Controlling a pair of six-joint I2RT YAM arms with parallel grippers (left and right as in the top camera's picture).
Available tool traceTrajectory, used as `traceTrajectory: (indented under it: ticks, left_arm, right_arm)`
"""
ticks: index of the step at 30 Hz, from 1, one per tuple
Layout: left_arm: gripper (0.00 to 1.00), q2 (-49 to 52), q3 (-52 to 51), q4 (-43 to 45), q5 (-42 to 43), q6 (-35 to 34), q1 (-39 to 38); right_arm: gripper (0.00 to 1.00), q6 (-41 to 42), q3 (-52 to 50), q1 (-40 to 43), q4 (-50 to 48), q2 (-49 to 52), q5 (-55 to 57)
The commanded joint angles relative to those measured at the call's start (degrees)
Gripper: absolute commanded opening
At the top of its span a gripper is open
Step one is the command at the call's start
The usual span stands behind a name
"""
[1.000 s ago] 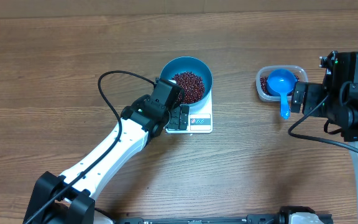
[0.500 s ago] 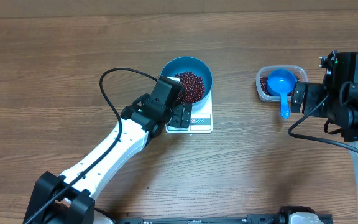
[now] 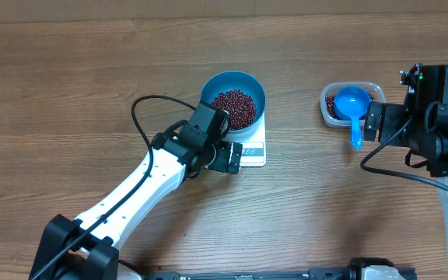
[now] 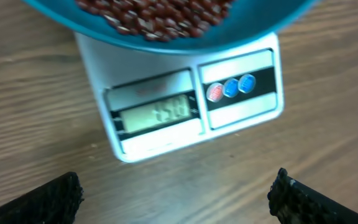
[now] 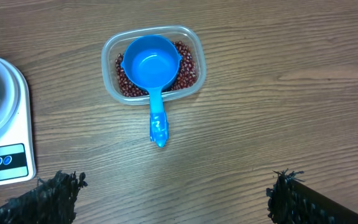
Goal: Scoop item into bowl and weigh 150g on scale
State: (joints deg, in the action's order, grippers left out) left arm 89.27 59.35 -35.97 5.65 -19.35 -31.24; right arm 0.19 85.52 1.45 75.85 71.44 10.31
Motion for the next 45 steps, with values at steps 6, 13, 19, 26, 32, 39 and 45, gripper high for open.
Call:
traceTrajectory:
  ticks: [6,13,19,26,32,39,45]
  left_arm:
    - [1.0,0.4,0.2,-0.8,4.8,-1.0,0.1]
    - [1.0,0.4,0.2,-1.3,4.0,-1.0,0.1]
    - [1.0,0.4,0.2,-1.8,3.1,-1.0,0.1]
    - [0.99,0.4,0.2,-3.3,1.2,-3.9,0.1]
    - [0.99,0.4,0.2,-3.4,1.2,-3.9,0.1]
    - [1.0,0.3,0.2,-3.0,-0.9,-4.0,0.1]
    - [0.99,-1.9,0.2,-2.8,-6.6,-3.7,0.2]
  right_arm:
    - [1.0,0.0,1.6,-0.2,-0.3,0.0,-0.3]
    - [1.0,0.0,1.6,-0.2,-0.3,0.0,-0.3]
    - [1.0,0.0,1.6,-0.2,-0.3,0.0,-0.3]
    - [1.0,0.0,1.6,-0.2,-0.3,0.0,-0.3]
    - [1.0,0.0,1.6,-0.2,-0.3,0.0,-0.3]
    - [1.0,0.0,1.6,-0.2,-0.3,0.0,-0.3]
    - [1.0,0.0,1.6,-0.2,-0.3,0.0,-0.3]
